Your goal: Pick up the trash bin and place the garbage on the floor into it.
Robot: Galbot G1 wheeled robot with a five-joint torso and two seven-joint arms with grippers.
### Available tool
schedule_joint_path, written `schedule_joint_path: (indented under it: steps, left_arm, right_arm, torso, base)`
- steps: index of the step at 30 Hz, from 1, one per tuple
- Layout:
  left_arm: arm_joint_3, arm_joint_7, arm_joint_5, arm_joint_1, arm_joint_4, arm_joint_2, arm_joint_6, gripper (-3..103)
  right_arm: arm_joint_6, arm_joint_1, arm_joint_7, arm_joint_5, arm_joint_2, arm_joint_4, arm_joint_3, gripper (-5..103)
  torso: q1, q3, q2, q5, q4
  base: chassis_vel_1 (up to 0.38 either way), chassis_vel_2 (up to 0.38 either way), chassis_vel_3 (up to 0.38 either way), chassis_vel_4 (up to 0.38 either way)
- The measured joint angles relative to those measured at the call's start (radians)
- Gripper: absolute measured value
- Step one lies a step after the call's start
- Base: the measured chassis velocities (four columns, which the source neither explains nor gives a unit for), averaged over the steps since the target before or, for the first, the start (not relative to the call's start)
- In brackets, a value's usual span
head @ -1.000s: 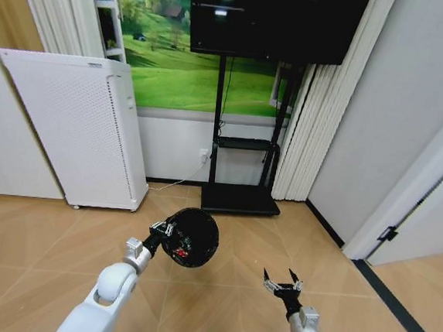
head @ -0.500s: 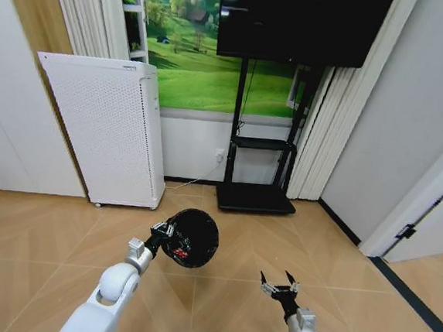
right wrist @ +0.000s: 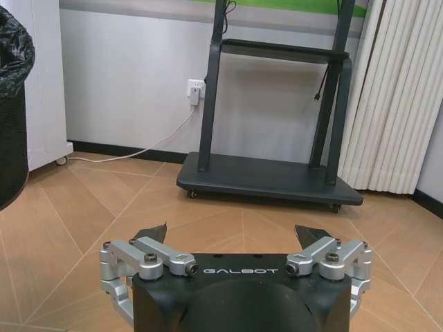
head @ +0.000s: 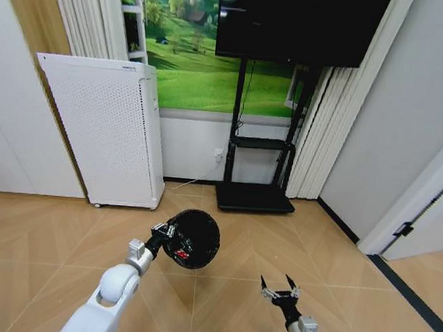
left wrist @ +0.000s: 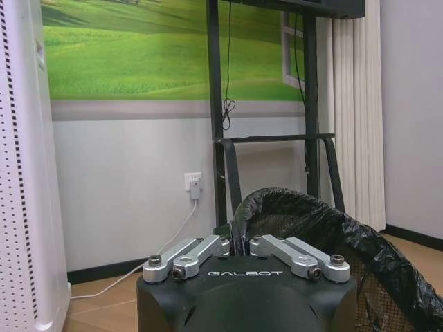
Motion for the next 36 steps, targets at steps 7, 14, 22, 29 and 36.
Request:
schedule_joint_path:
  steps: [7, 14, 22, 29, 36]
  left_arm:
    - [-0.003, 0.0, 0.001, 0.003, 0.0, -0.003, 0.0, 7]
    - [0.0, 0.002, 0.008, 0.0, 0.007, -0.009, -0.001, 7]
    - [0.002, 0.001, 0.011, -0.001, 0.013, -0.011, -0.001, 7]
    - [0.005, 0.0, 0.012, -0.01, 0.021, -0.012, -0.001, 7]
    - [0.006, -0.002, 0.017, -0.007, 0.023, -0.018, -0.001, 7]
  right_arm:
    - [0.001, -0.006, 0.003, -0.002, 0.0, -0.001, 0.0, 100]
    - [0.007, -0.006, 0.003, -0.004, -0.008, -0.01, 0.002, 100]
    - [-0.002, -0.005, -0.001, -0.008, -0.012, -0.016, 0.003, 100]
    - [-0.002, -0.004, -0.006, -0.011, -0.016, -0.023, 0.003, 100]
    - [0.005, 0.003, -0.011, -0.011, -0.02, -0.03, 0.003, 100]
  torso:
    - [0.0, 0.0, 0.0, 0.0, -0.0002]
    - [0.0, 0.0, 0.0, 0.0, -0.0001]
    - [0.0, 0.0, 0.0, 0.0, -0.0002]
    - [0.0, 0.0, 0.0, 0.0001, 0.0]
    - [0.0, 0.0, 0.0, -0.0002, -0.0001]
  base:
    - [0.041, -0.037, -0.028, 0.04]
    - [0.101, -0.096, -0.085, 0.097]
    - [0.039, -0.045, -0.036, 0.03]
    - [0.013, 0.015, -0.008, -0.013]
    - [0.036, 0.032, -0.04, -0.042]
